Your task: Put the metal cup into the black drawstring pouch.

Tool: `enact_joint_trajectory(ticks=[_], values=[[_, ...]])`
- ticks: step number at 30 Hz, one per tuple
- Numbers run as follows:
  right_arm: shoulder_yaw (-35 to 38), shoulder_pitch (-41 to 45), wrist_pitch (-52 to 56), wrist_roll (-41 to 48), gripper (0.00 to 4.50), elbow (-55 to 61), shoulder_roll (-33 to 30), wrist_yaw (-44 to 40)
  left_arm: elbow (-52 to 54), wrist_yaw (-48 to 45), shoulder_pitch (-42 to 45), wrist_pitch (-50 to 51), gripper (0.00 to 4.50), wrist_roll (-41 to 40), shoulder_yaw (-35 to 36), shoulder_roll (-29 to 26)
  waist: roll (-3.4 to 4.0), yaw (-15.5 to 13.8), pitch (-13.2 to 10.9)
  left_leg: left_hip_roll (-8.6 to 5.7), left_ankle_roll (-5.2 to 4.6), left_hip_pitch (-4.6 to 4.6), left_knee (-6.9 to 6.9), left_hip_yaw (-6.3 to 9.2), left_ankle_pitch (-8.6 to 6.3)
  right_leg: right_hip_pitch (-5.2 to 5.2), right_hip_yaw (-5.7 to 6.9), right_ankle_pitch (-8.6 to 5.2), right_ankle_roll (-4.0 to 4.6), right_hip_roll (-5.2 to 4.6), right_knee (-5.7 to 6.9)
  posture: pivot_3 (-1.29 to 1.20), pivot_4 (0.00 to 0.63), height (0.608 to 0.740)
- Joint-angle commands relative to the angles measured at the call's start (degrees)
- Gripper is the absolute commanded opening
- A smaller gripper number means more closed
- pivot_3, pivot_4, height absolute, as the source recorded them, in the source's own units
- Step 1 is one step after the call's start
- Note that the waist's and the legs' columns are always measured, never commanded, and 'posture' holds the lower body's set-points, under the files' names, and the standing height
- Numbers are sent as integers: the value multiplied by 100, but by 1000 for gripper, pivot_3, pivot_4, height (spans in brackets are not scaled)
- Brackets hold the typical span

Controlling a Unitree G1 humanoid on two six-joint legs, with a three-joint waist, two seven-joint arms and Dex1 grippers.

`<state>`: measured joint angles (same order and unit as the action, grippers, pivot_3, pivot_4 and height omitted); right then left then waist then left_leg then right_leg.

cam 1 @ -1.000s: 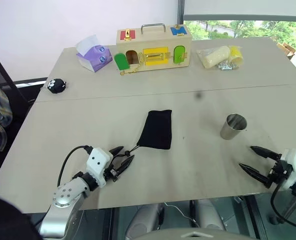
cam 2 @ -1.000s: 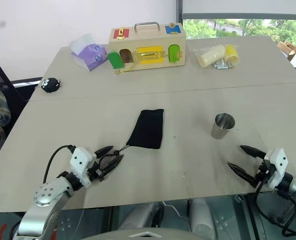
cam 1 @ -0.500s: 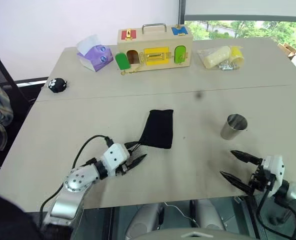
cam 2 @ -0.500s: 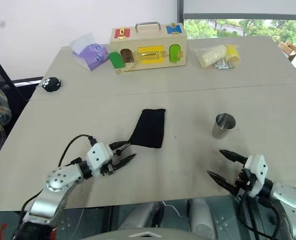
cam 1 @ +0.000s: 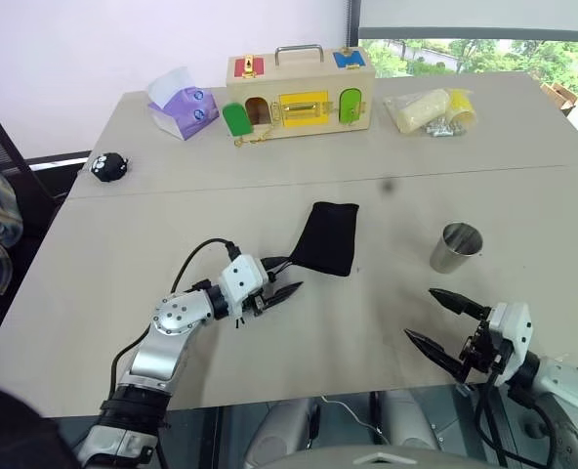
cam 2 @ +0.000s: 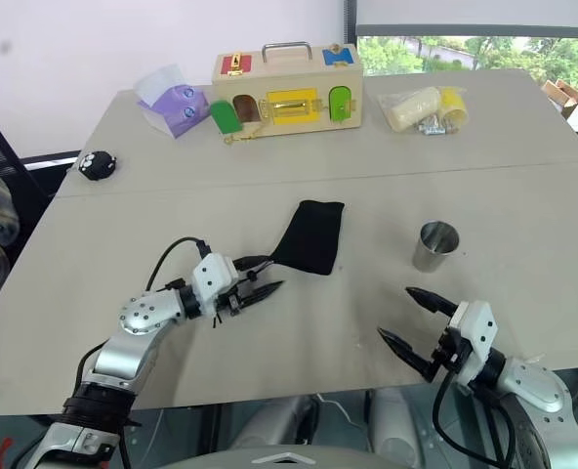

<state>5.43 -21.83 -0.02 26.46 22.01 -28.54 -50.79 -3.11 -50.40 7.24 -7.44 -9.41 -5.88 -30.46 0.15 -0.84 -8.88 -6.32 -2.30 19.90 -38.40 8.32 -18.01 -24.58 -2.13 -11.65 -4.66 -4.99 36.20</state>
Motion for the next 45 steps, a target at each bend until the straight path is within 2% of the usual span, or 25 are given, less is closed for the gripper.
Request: enact_joint_trajectory(ticks=[1,5,13,17,22,24,28,35,45], values=[[44,-24,82,68,4410,307,-36,102,45,-198,204,-5,2729,-178,110,-86,-3,0,-2,0,0,0,0,0,0,0,1,0,0,1,0,0,150,710],[-4,-3,172,127,4410,443,-49,133,94,-547,269,32,2729,-460,198,-177,-3,7,-2,0,0,0,-1,0,0,0,1,0,0,2,1,0,150,710],[-88,-32,180,81,4410,515,16,224,693,-1331,298,705,2729,-1592,449,-334,-13,7,-8,0,0,2,-1,1,0,-4,0,0,0,1,1,0,150,710],[-141,-36,147,56,4410,515,51,275,374,-721,643,429,2729,-1025,514,-176,-17,-1,-9,0,0,2,-1,1,0,-3,1,0,1,5,1,0,150,710],[-246,-40,93,-14,4410,504,137,339,-317,-265,1134,-362,2729,222,-1,-106,-21,-2,-7,-1,1,2,-3,1,0,-2,3,1,1,8,2,0,150,710],[-282,-59,56,-46,4410,498,180,374,-554,-160,1323,-536,2729,429,-166,61,-22,-3,-7,-2,1,2,-2,0,0,-3,1,1,1,9,1,0,150,710],[-280,-102,25,-70,4410,513,218,422,-633,-282,1457,-693,2729,354,-299,253,-26,3,-10,-4,1,5,-2,0,0,-7,-1,1,1,7,1,0,150,710],[-286,-201,-39,-97,4410,529,240,475,-540,-731,1369,-813,2729,71,-361,234,-26,5,-9,-3,1,7,-3,1,1,-10,0,1,1,8,5,0,150,710],[-243,-188,-36,-44,4410,515,230,519,-812,-578,1360,-1198,2729,606,-510,162,-27,2,-9,-5,1,7,-5,1,1,-9,1,1,0,10,6,0,150,710]])
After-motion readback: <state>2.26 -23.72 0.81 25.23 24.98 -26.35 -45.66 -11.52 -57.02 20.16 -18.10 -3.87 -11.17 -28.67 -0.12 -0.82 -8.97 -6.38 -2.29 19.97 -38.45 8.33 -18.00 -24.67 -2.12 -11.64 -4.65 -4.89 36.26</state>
